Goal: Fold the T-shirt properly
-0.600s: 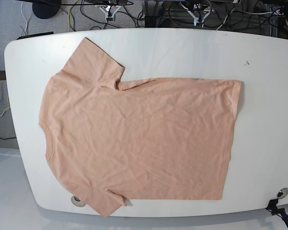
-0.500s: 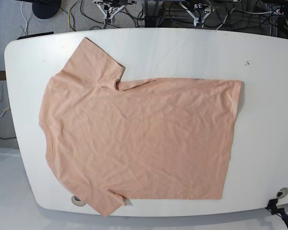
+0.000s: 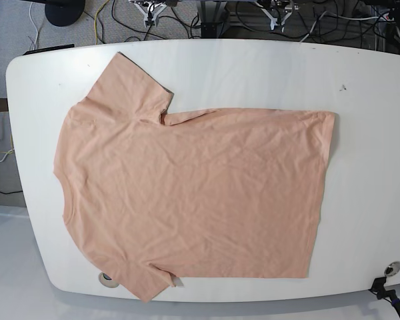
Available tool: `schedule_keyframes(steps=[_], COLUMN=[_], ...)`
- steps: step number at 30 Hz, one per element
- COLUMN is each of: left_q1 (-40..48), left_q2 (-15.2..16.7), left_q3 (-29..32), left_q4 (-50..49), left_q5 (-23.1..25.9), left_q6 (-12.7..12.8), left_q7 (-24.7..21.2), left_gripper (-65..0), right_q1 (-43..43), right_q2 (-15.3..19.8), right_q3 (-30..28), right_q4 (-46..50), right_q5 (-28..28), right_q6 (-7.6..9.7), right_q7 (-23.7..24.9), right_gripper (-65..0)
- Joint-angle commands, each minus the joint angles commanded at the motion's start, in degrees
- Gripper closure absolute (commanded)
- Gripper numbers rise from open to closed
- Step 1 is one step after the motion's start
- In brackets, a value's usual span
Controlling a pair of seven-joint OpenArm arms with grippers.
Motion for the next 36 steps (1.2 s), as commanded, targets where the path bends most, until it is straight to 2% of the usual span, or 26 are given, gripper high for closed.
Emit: schedule_keyframes(steps=[2,8,9,32,34,36], left_q1=[2.12,9.93,6.83,7.98,8.68,9.12], left_q2=[-0.87,-4.28,-2.25,-2.25,-2.25,-2.25], left_q3=[0.16,0.88,0.33,0.33,0.33,0.24], left_q4=[3.55,16.62,12.07,12.34,12.42,12.42], left_q5=[-1.83,-4.95,-4.03,-4.03,-4.11,-4.03], left_q6=[-0.36,-5.08,-4.20,-4.20,-4.29,-4.29], left_q7=[1.54,4.18,2.90,2.64,2.55,0.17], left_gripper=[-2.2,-2.2,-2.4,-2.6,-2.6,-2.6], right_q1=[-0.22,-1.04,-0.52,-2.28,-3.42,-5.80], right_q2=[0.11,0.57,0.42,1.30,1.30,1.30], right_q3=[0.01,-0.01,-0.01,-0.01,-0.01,-0.01], right_q4=[-0.11,0.37,0.19,0.63,3.27,6.87], right_q5=[-0.11,0.01,-0.74,-0.83,-0.83,-0.83], right_q6=[0.12,1.05,0.02,0.02,0.02,0.02], right_q7=[-0.13,-0.19,-0.12,0.32,0.32,0.06], right_gripper=[-5.9,-5.8,-6.9,-6.8,-6.8,-6.8])
